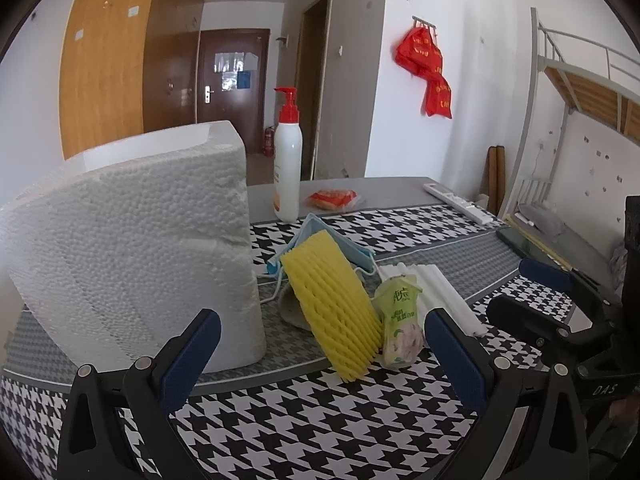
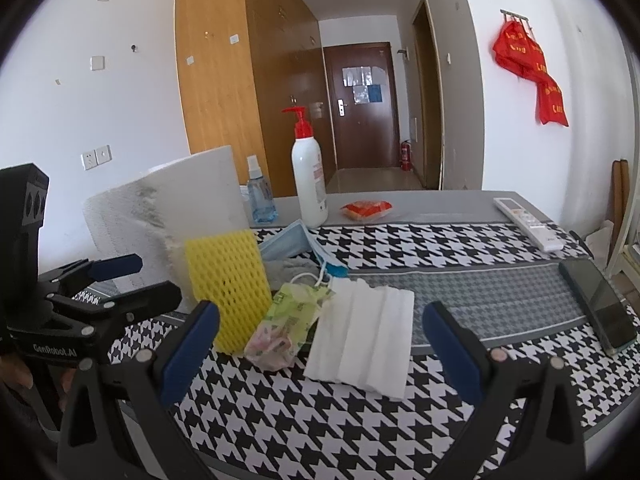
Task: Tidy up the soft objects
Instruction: 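Bring left tool to the yellow mesh sponge while right tool nears the white folded cloth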
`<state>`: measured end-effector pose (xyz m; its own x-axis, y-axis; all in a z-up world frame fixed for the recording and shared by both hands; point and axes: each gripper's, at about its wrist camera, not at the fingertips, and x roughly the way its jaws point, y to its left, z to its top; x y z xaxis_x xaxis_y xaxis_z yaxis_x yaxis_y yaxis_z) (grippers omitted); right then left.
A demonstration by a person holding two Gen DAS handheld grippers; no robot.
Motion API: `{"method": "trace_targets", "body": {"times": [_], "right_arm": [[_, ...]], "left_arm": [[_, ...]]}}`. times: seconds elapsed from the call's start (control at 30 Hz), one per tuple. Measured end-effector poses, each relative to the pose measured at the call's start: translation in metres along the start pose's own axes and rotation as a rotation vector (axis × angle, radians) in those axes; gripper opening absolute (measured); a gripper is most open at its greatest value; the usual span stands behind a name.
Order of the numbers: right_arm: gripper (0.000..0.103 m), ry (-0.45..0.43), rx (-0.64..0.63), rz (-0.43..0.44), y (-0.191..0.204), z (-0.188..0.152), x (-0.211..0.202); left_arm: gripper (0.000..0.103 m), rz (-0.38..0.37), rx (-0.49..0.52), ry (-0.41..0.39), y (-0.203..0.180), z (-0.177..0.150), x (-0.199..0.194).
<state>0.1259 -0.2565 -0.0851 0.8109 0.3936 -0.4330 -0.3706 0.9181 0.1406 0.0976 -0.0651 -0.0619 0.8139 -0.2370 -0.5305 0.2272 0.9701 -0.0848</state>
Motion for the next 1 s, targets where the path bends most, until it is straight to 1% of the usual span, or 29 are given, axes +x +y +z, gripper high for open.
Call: {"method": "trace_targets", "body": {"times": [0.17,0.27,0.33,0.5,0.63,0.73,0.9,0.97,1.0], "right_arm": [[0.102,-0.002,-0.001,-0.004,-0.001,0.000,-0.001],[0.102,-0.002,0.004,-0.009,-0.003,0.000,-0.001],[0.102,-0.002,0.007,-0.012,-0.004,0.000,-0.002],[0.102,0.003,0.011,-0.015,-0.007,-0.002,-0.001],[0.102,0.009,0.014,-0.014,-0.009,-0.003,0.002],[0.102,0.015,0.018,-0.012,-0.010,-0.004,0.004],[0.102,0.024,0.021,-0.009,-0.011,-0.004,0.009],[0.102,0.027,0.025,-0.004,-0.011,-0.005,0.010],[0.102,0.027,0.026,-0.003,-0.011,-0.005,0.011]], "left_arm": [[0.102,-0.009,0.011,0.013,-0.003,0.000,0.004],[0.102,0.001,0.035,0.010,-0.007,0.001,0.006],[0.102,-0.008,0.044,0.019,-0.009,0.001,0.009],[0.102,-0.025,0.024,0.054,-0.008,0.002,0.019],[0.102,-0.011,0.001,0.070,-0.004,0.001,0.026],[0.102,-0.019,-0.017,0.092,-0.001,0.002,0.033],[0.097,-0.026,-0.032,0.110,-0.001,0.002,0.040],[0.093,-0.030,-0.034,0.121,-0.002,0.001,0.043],[0.089,-0.038,-0.033,0.132,-0.003,0.000,0.045]]}}
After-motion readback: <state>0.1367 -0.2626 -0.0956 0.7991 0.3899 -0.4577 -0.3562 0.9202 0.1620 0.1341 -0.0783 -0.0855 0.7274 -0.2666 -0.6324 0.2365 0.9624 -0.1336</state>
